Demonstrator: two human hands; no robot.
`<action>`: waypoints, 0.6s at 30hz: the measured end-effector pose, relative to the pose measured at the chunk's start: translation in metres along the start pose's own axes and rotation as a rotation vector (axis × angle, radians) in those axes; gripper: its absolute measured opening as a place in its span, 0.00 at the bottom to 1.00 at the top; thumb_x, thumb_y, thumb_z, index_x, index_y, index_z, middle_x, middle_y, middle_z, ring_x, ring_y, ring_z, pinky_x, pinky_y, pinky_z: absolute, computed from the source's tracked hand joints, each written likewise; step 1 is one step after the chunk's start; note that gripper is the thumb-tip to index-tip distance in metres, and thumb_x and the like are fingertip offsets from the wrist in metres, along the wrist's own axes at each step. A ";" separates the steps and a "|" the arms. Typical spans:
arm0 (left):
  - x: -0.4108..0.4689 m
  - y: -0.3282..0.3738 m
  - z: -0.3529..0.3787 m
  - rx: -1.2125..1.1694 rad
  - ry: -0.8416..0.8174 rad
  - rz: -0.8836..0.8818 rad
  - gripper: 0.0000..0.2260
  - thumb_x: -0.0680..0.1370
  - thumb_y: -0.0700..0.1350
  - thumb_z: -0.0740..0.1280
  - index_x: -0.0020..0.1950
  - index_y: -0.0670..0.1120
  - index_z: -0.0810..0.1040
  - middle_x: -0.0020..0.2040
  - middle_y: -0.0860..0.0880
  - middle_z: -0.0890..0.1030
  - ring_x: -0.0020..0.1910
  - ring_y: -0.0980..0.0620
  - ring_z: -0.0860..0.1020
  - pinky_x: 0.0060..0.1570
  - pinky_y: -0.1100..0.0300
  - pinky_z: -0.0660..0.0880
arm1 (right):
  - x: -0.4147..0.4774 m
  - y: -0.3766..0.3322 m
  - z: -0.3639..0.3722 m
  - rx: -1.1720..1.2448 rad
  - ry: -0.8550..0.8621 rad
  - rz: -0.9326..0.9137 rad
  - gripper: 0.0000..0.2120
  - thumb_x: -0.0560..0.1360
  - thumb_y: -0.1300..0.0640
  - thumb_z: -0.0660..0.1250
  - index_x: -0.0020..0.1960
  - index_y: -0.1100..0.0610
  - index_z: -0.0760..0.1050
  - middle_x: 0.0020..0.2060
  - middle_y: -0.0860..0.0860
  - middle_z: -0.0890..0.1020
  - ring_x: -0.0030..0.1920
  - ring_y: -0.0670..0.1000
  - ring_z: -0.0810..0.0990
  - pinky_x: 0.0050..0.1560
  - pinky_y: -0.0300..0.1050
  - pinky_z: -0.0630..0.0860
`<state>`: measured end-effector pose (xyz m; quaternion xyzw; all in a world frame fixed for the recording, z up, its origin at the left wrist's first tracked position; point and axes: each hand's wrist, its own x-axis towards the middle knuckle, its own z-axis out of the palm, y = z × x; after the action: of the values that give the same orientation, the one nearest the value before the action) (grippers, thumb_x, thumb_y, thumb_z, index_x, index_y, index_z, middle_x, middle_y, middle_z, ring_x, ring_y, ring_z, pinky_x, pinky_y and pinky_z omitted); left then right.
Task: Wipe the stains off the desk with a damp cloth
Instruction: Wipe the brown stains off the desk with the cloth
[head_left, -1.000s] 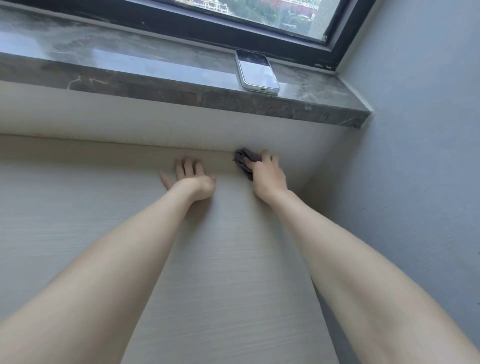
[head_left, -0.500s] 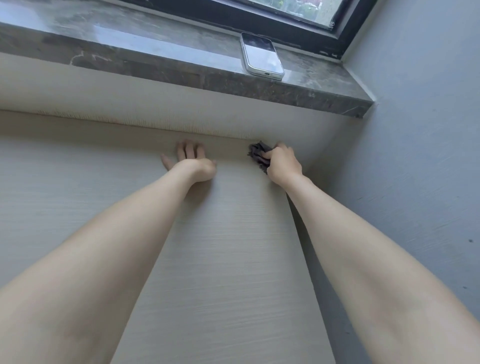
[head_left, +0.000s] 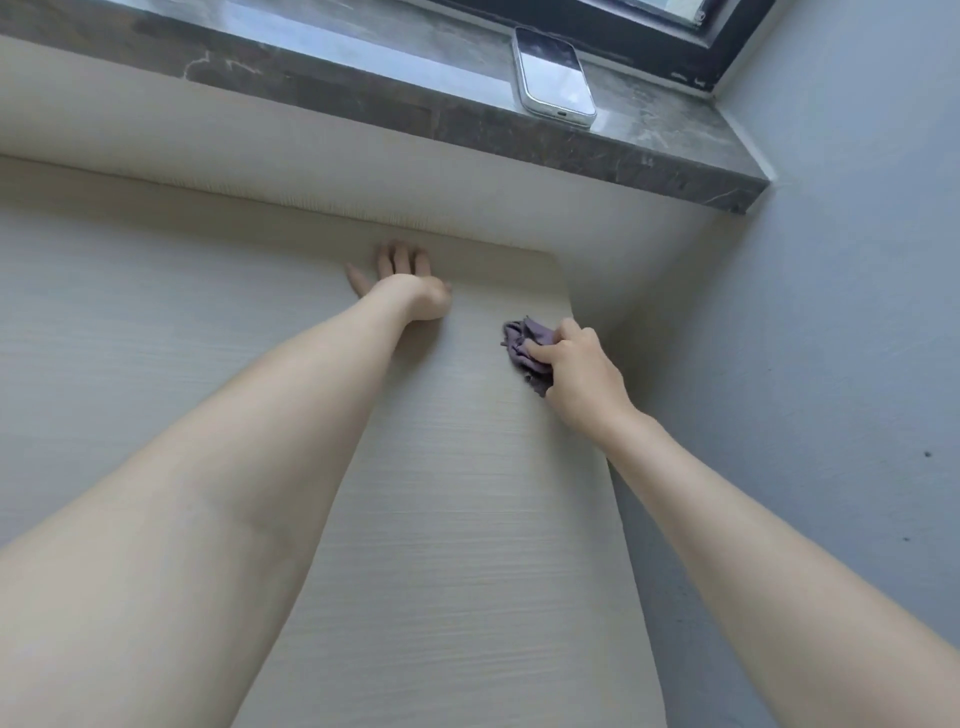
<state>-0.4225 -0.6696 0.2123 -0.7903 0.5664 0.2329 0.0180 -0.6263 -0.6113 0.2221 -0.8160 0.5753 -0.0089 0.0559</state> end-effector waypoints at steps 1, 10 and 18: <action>0.001 0.000 0.001 -0.018 0.026 0.017 0.27 0.82 0.56 0.48 0.78 0.47 0.46 0.78 0.47 0.44 0.77 0.45 0.43 0.70 0.37 0.40 | -0.007 -0.001 0.001 0.018 -0.016 -0.031 0.19 0.75 0.63 0.64 0.63 0.49 0.75 0.50 0.51 0.67 0.55 0.54 0.65 0.43 0.49 0.74; -0.054 -0.014 0.023 -0.242 0.256 0.252 0.28 0.82 0.53 0.52 0.78 0.49 0.44 0.78 0.52 0.42 0.76 0.54 0.38 0.70 0.40 0.35 | -0.048 -0.024 0.001 0.131 -0.005 0.152 0.14 0.77 0.64 0.60 0.58 0.50 0.74 0.51 0.50 0.67 0.57 0.55 0.65 0.44 0.51 0.76; -0.156 -0.027 0.042 -0.269 0.051 0.255 0.23 0.82 0.50 0.54 0.76 0.47 0.55 0.78 0.50 0.47 0.77 0.52 0.43 0.72 0.42 0.39 | -0.122 -0.046 -0.022 0.204 -0.303 0.207 0.13 0.76 0.63 0.60 0.54 0.49 0.78 0.59 0.54 0.73 0.60 0.58 0.71 0.50 0.46 0.69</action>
<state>-0.4514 -0.5096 0.2292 -0.7130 0.6260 0.2870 -0.1318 -0.6259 -0.4834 0.2544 -0.7345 0.6374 0.0618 0.2246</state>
